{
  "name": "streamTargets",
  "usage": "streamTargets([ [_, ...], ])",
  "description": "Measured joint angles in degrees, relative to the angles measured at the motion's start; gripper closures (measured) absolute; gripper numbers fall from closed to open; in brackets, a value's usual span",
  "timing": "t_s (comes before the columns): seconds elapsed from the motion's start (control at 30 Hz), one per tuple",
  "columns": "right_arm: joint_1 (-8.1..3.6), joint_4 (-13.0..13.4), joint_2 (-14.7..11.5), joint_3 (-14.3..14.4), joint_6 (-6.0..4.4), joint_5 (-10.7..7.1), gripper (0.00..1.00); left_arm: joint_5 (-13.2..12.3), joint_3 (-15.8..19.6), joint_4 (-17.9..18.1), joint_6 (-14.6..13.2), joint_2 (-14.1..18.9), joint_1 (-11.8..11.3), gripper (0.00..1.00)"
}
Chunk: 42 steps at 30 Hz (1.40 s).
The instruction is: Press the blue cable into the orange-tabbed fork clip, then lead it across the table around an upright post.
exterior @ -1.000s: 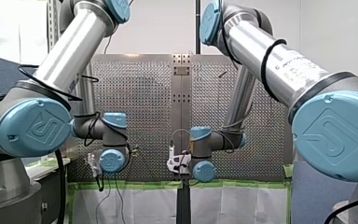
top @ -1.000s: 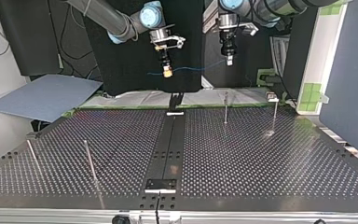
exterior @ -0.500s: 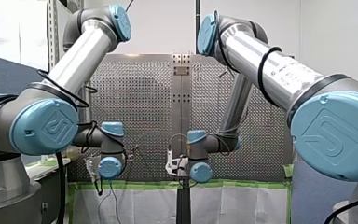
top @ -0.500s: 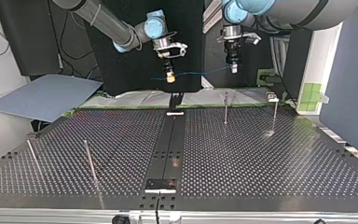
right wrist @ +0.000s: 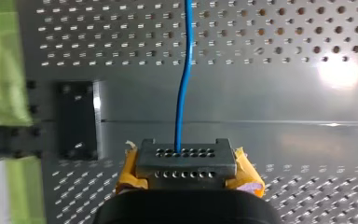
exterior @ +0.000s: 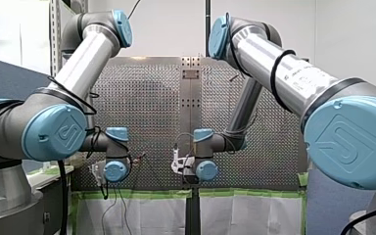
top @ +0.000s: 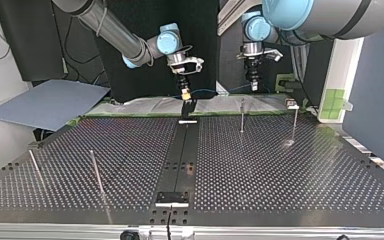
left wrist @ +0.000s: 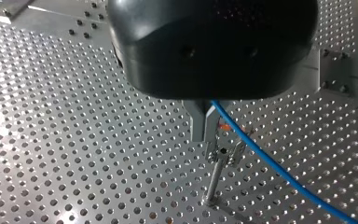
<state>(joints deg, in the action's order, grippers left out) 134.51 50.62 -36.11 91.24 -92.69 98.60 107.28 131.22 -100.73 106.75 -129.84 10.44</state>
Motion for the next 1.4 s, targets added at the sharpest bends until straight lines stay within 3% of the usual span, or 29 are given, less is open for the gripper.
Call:
streamTargets([
  [0.23, -0.73, 0.0, 0.0, -2.7, -0.1, -1.24, 1.0, -1.8, -2.4, -1.2, 0.8, -0.5, -0.7, 1.0],
  [0.47, -1.17, -0.2, 0.1, -3.0, -0.07, -1.8, 1.0, -2.5, -3.4, -1.6, 1.3, -0.9, -1.5, 1.0],
  [0.67, -1.13, -0.3, 0.6, -3.1, -0.09, -1.82, 1.0, -3.4, -4.2, -1.9, 1.9, -1.0, -2.2, 1.0],
  [0.93, -0.94, -0.4, 3.2, -3.9, -0.14, -1.82, 1.0, -4.3, -4.6, -1.9, 2.4, -1.0, -2.9, 1.0],
  [1.17, -0.8, -0.9, 3.5, -5.1, -0.14, -1.82, 1.0, -5.0, -5.0, -2.2, 3.5, -1.5, -4.0, 1.0],
  [1.4, -0.72, -1.4, 3.5, -5.8, -0.13, -1.95, 1.0, -4.5, -8.0, -5.1, 1.5, -4.6, -4.2, 1.0],
])
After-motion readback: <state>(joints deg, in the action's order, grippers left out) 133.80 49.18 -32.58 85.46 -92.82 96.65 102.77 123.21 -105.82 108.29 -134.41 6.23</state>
